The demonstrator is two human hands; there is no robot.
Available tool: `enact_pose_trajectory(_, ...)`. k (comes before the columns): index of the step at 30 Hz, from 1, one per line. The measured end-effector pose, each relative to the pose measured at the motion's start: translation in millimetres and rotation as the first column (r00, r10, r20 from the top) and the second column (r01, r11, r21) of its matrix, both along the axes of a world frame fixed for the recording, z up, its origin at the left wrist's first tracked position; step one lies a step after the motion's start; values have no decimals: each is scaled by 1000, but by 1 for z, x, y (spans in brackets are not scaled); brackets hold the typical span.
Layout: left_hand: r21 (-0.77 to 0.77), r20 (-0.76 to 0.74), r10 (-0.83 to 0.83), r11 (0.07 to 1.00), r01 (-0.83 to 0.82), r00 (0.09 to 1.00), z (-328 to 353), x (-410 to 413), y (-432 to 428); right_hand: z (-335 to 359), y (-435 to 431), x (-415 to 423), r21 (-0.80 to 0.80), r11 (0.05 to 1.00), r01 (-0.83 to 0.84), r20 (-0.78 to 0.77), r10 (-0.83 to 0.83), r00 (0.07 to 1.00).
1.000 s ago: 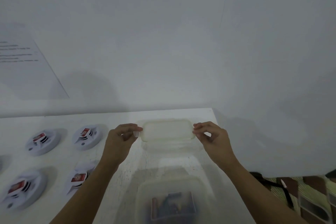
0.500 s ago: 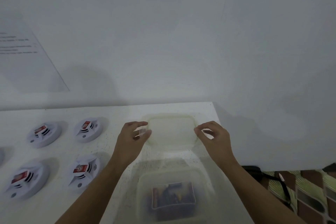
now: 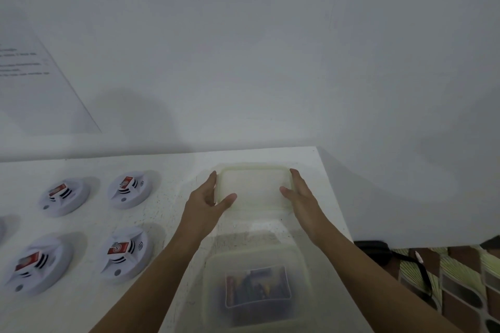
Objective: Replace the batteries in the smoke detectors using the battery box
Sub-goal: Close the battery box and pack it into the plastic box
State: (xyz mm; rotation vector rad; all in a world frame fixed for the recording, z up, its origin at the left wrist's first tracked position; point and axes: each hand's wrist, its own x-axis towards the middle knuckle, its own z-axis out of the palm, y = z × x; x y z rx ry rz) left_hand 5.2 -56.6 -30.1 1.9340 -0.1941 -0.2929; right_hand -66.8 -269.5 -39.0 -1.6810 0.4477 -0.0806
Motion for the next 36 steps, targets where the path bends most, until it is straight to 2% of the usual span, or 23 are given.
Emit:
enact_pose_trajectory(5, -77, -85, -6, 997, -1, 996, 0, 0, -2, -2, 3, 8, -121, 992, 17, 8, -16, 1000)
enact_pose_trajectory(13, -10, -41, 35, 999, -35, 999, -2, 7, -8, 0, -1, 20, -142, 990, 8, -5, -9, 1000)
enact_pose_trajectory(18, -98, -91, 6, 995, -15, 996, 1, 5, -9, -5, -10, 20, 16, 1000, -7, -23, 7, 1000)
enact_pose_trajectory(22, -127, -123, -36, 992, 20, 992, 5, 14, -8, -5, -10, 23, 79, 997, -6, 10, 5, 1000)
enact_pose_trajectory(30, -95, -146, -5, 995, -9, 989, 2, 24, -4, -12, -17, 26, 93, 995, -33, 31, 30, 999)
enact_pose_trajectory(36, -120, -177, 1, 992, -22, 984, -11, 16, -4, -17, -20, 25, 151, 988, 44, 92, -58, 994)
